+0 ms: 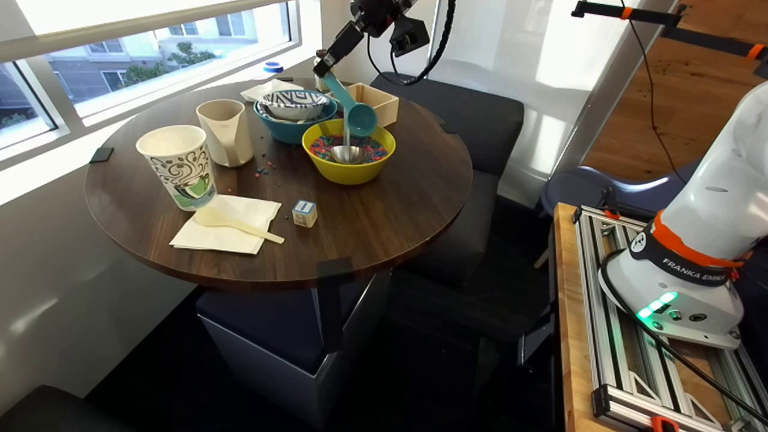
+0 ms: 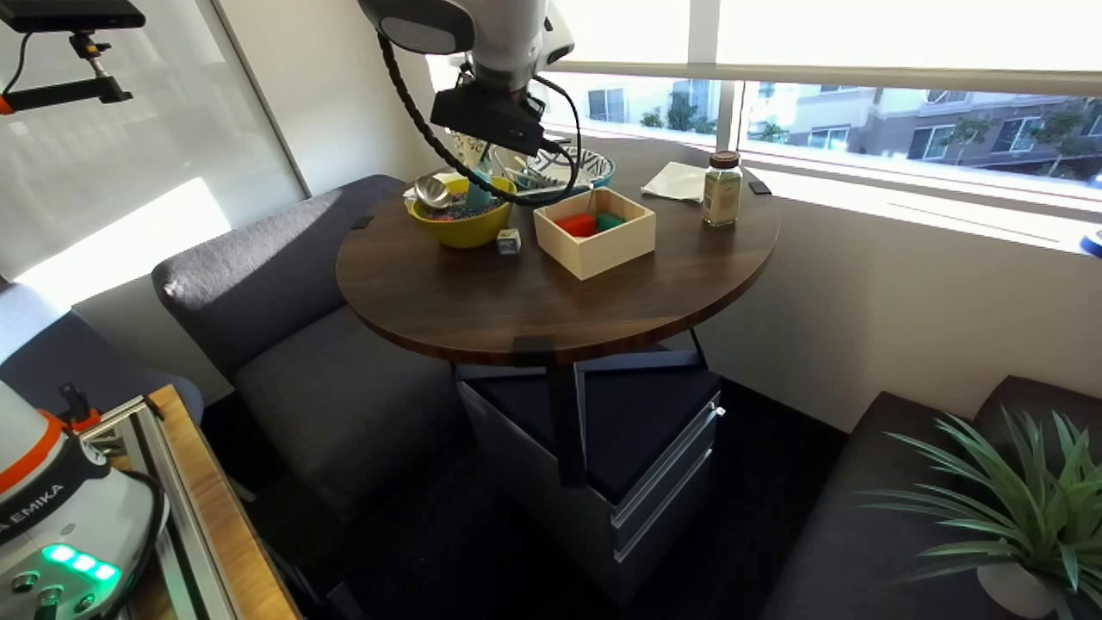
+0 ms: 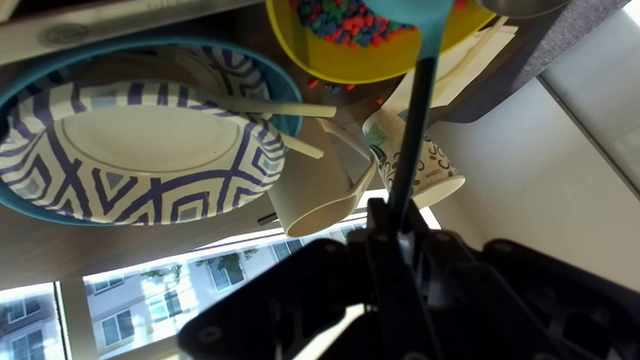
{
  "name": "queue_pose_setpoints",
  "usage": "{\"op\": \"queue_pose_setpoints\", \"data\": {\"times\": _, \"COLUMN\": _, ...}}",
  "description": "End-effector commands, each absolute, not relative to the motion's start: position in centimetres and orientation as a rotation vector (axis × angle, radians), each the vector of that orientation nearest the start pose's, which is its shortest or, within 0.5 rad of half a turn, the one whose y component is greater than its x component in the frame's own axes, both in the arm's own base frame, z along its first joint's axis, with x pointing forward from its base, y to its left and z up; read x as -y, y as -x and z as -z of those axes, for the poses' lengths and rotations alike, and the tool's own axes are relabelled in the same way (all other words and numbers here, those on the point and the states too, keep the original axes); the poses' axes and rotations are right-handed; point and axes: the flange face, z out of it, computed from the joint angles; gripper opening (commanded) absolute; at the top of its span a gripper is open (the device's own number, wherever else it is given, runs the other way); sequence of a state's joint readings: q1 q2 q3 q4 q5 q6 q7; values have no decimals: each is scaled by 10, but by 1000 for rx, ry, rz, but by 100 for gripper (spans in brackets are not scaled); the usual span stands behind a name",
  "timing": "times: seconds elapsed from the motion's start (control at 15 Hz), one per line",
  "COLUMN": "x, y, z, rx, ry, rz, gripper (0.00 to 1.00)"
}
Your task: Use the scooper to put some of the cereal into the white bowl
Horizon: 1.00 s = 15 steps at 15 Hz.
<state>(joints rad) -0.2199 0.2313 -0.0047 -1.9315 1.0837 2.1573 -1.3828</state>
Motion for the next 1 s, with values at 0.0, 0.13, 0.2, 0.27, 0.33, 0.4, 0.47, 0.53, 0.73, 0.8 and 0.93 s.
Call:
{"op": "queue_pose_setpoints", "data": {"times": 0.0, "x": 98, "y": -616, "z": -385, "rx": 562, "ry": 2358, "rz": 861, "gripper": 2}}
{"op": "queue_pose_setpoints", "data": {"times": 0.13, "x": 93, "y": -617, "z": -383, "rx": 551, "ry": 2388, "rz": 894, "gripper": 2}}
{"op": "queue_pose_setpoints", "data": {"times": 0.2, "x": 88, "y": -618, "z": -382, "rx": 548, "ry": 2396, "rz": 906, "gripper": 2}}
{"op": "queue_pose_setpoints", "data": {"times": 0.27, "x": 84, "y": -618, "z": -381, "rx": 541, "ry": 2403, "rz": 917, "gripper": 2}}
{"op": "queue_pose_setpoints", "data": {"times": 0.33, "x": 79, "y": -618, "z": -380, "rx": 540, "ry": 2405, "rz": 924, "gripper": 2}}
{"op": "queue_pose_setpoints", "data": {"times": 0.4, "x": 75, "y": -618, "z": -378, "rx": 538, "ry": 2414, "rz": 925, "gripper": 2}}
{"op": "queue_pose_setpoints", "data": {"times": 0.47, "x": 71, "y": -617, "z": -376, "rx": 539, "ry": 2421, "rz": 921, "gripper": 2}}
{"op": "queue_pose_setpoints", "data": {"times": 0.53, "x": 69, "y": -616, "z": -374, "rx": 545, "ry": 2432, "rz": 920, "gripper": 2}}
{"op": "queue_pose_setpoints", "data": {"times": 0.73, "x": 62, "y": -609, "z": -368, "rx": 558, "ry": 2448, "rz": 891, "gripper": 2}}
{"op": "queue_pose_setpoints", "data": {"times": 0.8, "x": 60, "y": -606, "z": -367, "rx": 559, "ry": 2447, "rz": 874, "gripper": 2}}
{"op": "queue_pose_setpoints", "data": {"times": 0.93, "x": 58, "y": -600, "z": -363, "rx": 555, "ry": 2446, "rz": 850, "gripper": 2}}
